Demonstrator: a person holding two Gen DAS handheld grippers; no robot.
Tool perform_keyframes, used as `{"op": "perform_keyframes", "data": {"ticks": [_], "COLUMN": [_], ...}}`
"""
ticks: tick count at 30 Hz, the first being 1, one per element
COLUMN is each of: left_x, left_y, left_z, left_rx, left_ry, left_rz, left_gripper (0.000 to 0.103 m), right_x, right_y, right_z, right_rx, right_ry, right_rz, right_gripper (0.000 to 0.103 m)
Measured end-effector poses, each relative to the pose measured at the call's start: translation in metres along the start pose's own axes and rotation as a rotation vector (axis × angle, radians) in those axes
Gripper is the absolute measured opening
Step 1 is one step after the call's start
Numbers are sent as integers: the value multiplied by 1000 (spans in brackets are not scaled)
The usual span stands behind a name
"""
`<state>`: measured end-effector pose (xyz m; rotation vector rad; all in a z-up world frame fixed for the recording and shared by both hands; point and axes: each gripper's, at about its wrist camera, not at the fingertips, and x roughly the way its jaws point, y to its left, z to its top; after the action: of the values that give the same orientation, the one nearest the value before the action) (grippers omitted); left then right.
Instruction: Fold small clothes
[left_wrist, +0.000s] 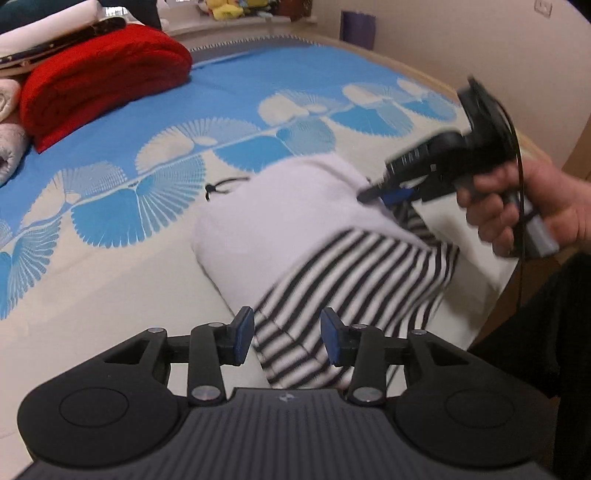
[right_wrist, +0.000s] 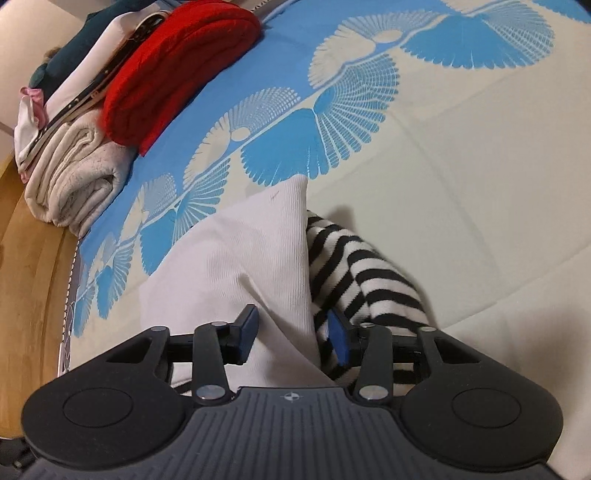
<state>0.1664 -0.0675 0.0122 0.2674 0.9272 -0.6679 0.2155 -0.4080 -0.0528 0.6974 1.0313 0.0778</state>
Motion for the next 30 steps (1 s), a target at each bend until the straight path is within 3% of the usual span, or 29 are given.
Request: {"op": "perform_keyframes", "data": {"ticks": [1, 2, 5, 6, 7, 8, 12, 17, 20, 22, 23, 24, 28, 29, 30], "left_x": [3, 4, 22, 28, 34, 41, 55, 59, 61, 60, 59, 58, 54, 54, 53], "left_y": [2, 5, 11, 11, 10, 8, 1, 11, 16, 19, 21, 22, 25, 25, 25], "left_z": [3, 4, 4, 5, 8, 12, 25, 24, 22, 21, 20, 20, 20, 20, 20], "left_rx": [-12, -29, -115, -139, -156, -167, -192, -230, -243, -255, -260, -264, -272, -273, -273], "left_ry": [-10, -22, -37, -34, -29, -27, -37, -1, 12, 11, 9, 6, -1, -2, -3], "left_rz": [-9, -16, -84, -105, -118, -119, -120, -110, -81, -76, -73, -69, -52, -47, -41], "left_gripper": [44, 44, 44, 44, 44, 44, 55, 56, 56, 56, 56, 56, 56, 56, 56], "right_x": [2, 3, -13, -21, -31, -42, -36, -40, -42, -45, -45, -46, -39, -34, -30], "right_y": [2, 3, -2, -7, -14, -20, -34, -15, -17, -20, -22, -21, -12, -9, -7], "right_z": [0, 0, 4, 6, 7, 9, 9, 6, 7, 5, 4, 1, -14, -18, -21], "right_rx": [-6, -8, 33, 71, 112, 123, 117, 23, 34, 34, 29, 20, -125, -156, -181], "right_ry": [2, 2, -78, -116, -164, -224, -184, -214, -210, -192, -183, -174, -93, -68, -38], "right_rz": [4, 15, 57, 87, 116, 90, -74, -29, -15, 32, 42, 39, 22, 21, 27], "right_gripper": [23, 9, 7, 0, 0, 0, 0, 0, 6, 30, 58, 75, 72, 68, 58]}}
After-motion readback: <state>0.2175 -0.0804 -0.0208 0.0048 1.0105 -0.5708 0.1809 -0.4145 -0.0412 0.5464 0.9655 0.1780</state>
